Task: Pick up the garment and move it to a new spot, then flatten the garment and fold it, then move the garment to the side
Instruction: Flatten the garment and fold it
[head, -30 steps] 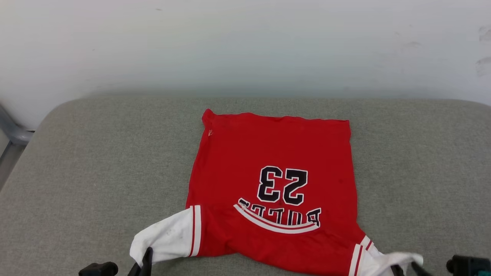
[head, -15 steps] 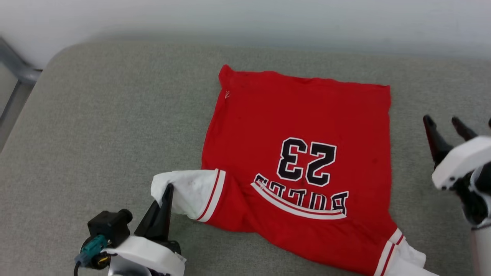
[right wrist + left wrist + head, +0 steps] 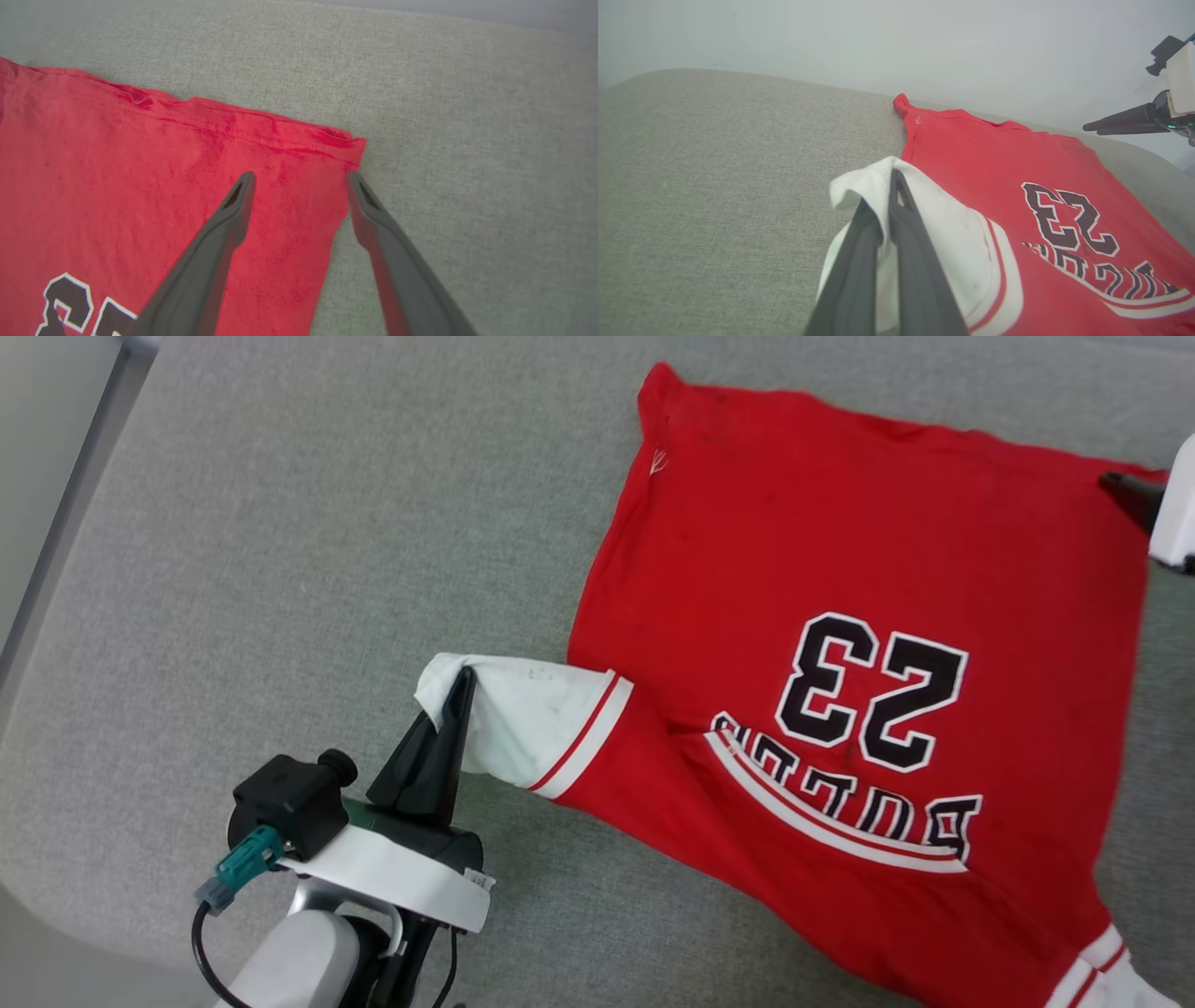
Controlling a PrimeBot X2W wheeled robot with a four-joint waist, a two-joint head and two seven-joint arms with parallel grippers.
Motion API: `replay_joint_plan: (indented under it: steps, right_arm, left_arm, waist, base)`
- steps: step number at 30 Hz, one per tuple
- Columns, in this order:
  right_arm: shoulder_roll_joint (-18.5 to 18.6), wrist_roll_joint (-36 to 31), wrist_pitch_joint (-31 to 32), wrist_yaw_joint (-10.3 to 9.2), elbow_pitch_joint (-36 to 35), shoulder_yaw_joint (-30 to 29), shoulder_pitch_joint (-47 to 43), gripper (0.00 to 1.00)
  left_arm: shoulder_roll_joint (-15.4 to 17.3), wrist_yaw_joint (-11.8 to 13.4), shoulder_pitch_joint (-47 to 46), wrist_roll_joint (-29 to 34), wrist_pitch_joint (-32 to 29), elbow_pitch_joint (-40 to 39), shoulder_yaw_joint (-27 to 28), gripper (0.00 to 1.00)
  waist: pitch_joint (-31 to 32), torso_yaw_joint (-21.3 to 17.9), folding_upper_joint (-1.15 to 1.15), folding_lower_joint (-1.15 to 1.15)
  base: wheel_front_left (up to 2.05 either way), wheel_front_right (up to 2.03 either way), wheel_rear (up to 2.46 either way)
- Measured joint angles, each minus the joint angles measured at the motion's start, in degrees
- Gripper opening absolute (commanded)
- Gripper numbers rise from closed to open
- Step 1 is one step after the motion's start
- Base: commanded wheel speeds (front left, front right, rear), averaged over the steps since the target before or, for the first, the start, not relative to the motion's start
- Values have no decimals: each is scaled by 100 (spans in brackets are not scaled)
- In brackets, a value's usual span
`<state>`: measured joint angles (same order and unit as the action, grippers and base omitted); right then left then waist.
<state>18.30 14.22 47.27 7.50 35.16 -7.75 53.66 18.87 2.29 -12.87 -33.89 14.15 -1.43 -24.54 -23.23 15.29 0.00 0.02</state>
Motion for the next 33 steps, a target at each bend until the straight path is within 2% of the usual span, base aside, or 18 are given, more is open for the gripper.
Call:
replay_joint_plan:
  steps: [4, 12, 13, 14, 15, 19, 24, 30, 33]
  right_arm:
    - [-5, -339, 433, 0, 223, -212, 341, 100]
    - [-182, -800, 1339, 3, 567, -773, 458, 100]
    - [-221, -875, 1430, 3, 567, -784, 458, 48]
    - [-267, -922, 1497, 2, 561, -795, 458, 29]
    - [-314, -939, 1535, 0, 555, -838, 457, 0]
    - [-463, -1055, 1615, 0, 479, -935, 392, 0]
    - [-475, -1061, 1414, 0, 325, -931, 324, 0]
    - [-203, -712, 1169, 2, -94, -710, 6, 0]
    - [-76, -463, 1089, 2, -411, -558, -442, 0]
  left_arm:
    - [-93, -90, -112, 15, 25, 1, 1, 0]
    - [-280, -253, -188, 19, 67, 175, 52, 0]
    - [-300, -268, -192, 19, 67, 192, 63, 0]
    - [-311, -279, -198, 19, 68, 210, 74, 0]
    - [-319, -281, -202, 19, 70, 230, 85, 0]
    - [-336, -328, -202, 41, 75, 314, 125, 0]
    - [-343, -332, -173, 76, 76, 426, 157, 0]
    - [-312, -253, 127, 55, 76, 544, 254, 0]
    - [-250, -149, 409, 16, 71, 563, 297, 0]
  waist:
    - [-268, 137, 0, 0]
    - [-560, 287, 0, -2]
    - [-561, 281, 0, -2]
    - [-560, 275, 0, -2]
    - [-551, 268, -1, -2]
    - [-471, 237, 0, -2]
    - [-251, 189, 0, -1]
    - [223, 82, 0, -2]
    - [525, -13, 0, -2]
  base:
    - [0, 0, 0]
    - [0, 0, 0]
    - [0, 0, 0]
    - [0, 0, 0]
    - [0, 0, 0]
    - [0, 0, 0]
    - [0, 0, 0]
    - [0, 0, 0]
    - [0, 0, 0]
